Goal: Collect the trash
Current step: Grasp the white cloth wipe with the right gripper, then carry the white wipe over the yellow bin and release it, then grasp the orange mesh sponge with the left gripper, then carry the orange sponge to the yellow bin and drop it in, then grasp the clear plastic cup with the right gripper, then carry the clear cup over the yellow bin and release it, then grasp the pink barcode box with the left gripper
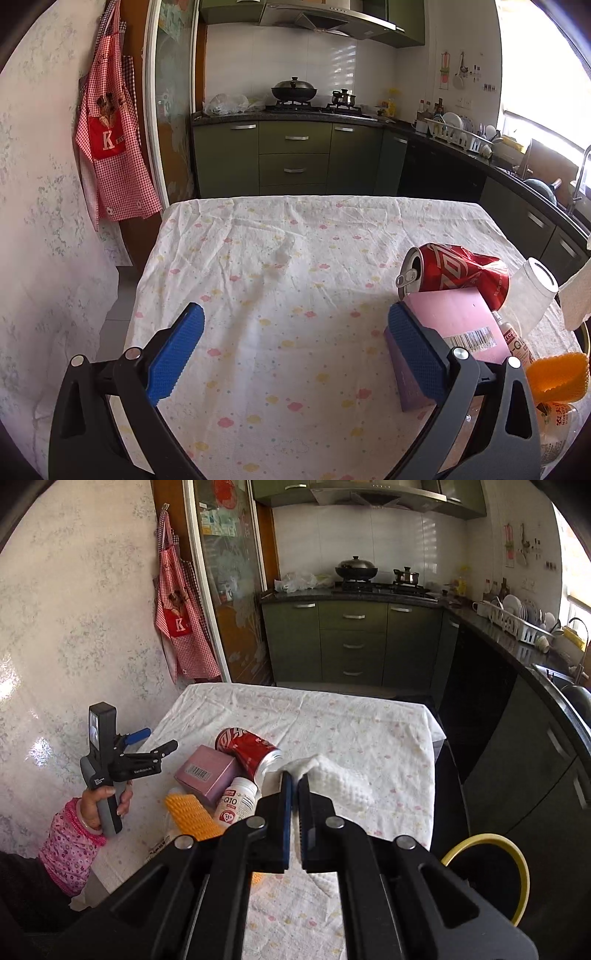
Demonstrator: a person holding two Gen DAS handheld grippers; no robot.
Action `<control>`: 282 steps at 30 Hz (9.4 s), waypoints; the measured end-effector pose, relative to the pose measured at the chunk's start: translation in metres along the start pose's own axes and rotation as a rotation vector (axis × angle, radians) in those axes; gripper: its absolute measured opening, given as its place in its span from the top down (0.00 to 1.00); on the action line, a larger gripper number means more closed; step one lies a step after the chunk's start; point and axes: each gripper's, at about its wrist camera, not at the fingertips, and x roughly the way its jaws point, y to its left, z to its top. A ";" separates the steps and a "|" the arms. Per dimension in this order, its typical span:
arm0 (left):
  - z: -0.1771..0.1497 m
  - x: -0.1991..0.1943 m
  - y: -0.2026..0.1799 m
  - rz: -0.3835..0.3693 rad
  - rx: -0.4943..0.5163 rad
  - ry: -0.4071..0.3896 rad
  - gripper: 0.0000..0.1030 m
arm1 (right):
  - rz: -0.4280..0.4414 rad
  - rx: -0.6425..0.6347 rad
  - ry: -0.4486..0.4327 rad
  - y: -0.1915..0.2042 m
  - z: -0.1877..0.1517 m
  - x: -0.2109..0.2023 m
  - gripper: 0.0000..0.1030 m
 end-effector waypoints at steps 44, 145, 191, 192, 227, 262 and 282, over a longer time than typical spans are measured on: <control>-0.005 0.009 -0.005 -0.017 -0.003 0.031 0.05 | -0.456 0.484 0.243 -0.223 -0.142 -0.010 0.54; 0.087 -0.049 -0.393 -0.718 0.470 0.216 0.12 | -0.251 0.665 0.122 -0.203 -0.270 -0.051 0.45; 0.000 0.015 0.023 0.059 -0.064 0.027 0.06 | -0.018 0.082 0.101 0.005 -0.044 0.150 0.55; 0.000 0.015 0.023 0.061 -0.064 0.026 0.06 | -0.022 0.085 0.086 0.003 -0.045 0.141 0.55; -0.001 0.016 0.019 0.054 -0.057 0.030 0.06 | -0.531 0.558 0.051 -0.185 -0.181 0.011 0.42; -0.007 0.000 -0.118 -0.064 0.122 0.209 0.05 | -0.352 0.556 0.013 -0.152 -0.180 0.013 0.40; 0.001 0.012 -0.098 -0.066 0.119 0.222 0.25 | -0.327 0.543 0.027 -0.150 -0.177 0.020 0.40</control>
